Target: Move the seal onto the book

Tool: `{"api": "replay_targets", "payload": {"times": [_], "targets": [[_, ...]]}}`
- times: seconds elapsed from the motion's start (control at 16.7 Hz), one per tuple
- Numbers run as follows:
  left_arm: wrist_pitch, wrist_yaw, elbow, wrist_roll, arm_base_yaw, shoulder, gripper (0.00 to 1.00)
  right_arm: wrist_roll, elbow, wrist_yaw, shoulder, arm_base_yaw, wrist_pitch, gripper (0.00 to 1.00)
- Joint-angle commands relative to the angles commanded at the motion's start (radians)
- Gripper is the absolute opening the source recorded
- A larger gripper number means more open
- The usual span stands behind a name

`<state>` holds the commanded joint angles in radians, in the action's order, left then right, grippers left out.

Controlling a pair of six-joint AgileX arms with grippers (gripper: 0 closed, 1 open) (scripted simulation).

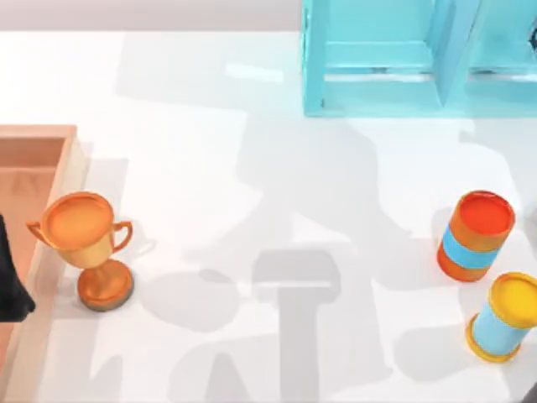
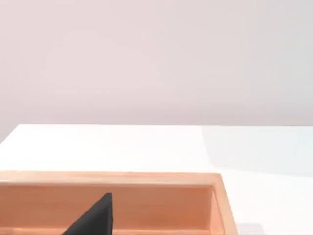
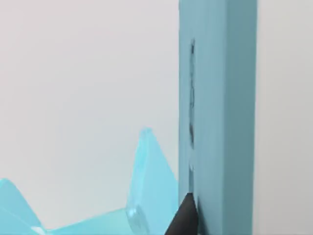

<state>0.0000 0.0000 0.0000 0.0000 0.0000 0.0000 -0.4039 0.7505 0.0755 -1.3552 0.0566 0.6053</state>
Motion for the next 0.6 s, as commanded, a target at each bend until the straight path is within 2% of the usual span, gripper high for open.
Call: {"api": "replay_targets", "payload": {"times": [0.24, 0.6], "targets": [[0.0, 0.0, 0.0, 0.0, 0.0, 0.0, 1.0, -0.007, -0.075, -0.002, 0.131, 0.01, -0.08, 0.0], [0.0, 0.0, 0.0, 0.0, 0.0, 0.0, 1.0, -0.007, -0.078, -0.003, 0.13, 0.005, -0.083, 0.0]]}}
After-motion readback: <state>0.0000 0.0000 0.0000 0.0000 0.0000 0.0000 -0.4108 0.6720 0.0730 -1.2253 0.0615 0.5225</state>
